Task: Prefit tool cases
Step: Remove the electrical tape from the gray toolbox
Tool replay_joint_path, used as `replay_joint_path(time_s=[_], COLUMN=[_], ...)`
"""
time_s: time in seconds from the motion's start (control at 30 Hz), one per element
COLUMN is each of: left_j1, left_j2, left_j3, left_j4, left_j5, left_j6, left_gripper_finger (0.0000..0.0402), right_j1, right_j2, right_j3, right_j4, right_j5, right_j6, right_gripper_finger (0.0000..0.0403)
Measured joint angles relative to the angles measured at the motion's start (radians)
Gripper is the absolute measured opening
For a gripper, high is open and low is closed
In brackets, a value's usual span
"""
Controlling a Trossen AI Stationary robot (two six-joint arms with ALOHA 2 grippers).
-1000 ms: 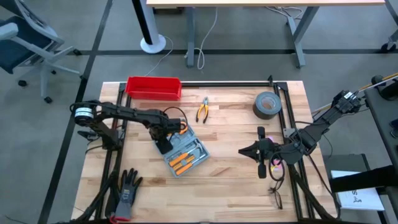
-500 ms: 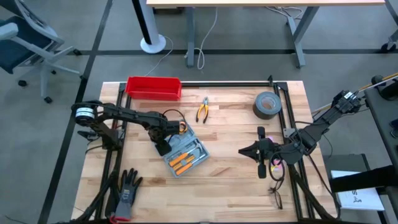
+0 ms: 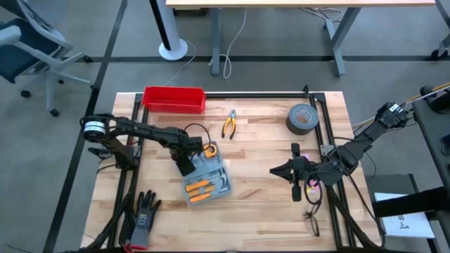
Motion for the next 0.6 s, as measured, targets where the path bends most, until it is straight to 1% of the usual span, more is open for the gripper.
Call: replay_joint_path(time_s=[0.07,0.2,0.33,0.43,0.6], left_j1=[0.0,0.0,0.0,-0.002,-0.004], left_j2=[0.0,0.001,0.005,0.008,0.008], left_j3=[0.003,0.014,0.052,0.091,0.14], left_j4=[0.003,0.006,-0.03,-0.063,-0.096], left_j5=[0.005,0.008,0.014,0.018,0.085], left_j6=[0.004,0.005,0.013,0.021,0.013], left_gripper_finger=[0.0031,0.0027,0.0025,0.0011,0.0006], right_j1=[0.0,0.0,0.0,0.0,0.0], right_j2=[0.0,0.0,0.0,0.0,0.0], right_j3=[0.0,0.0,0.0,0.0,0.0], right_j4=[0.002,0.002,0.002,0.003,0.003], right_j5=[0.0,0.0,0.0,0.0,0.0], right_j6=[0.0,0.0,-0.006,-0.006,-0.006], right_gripper_finger=[0.0,0.0,0.0,0.0,0.0])
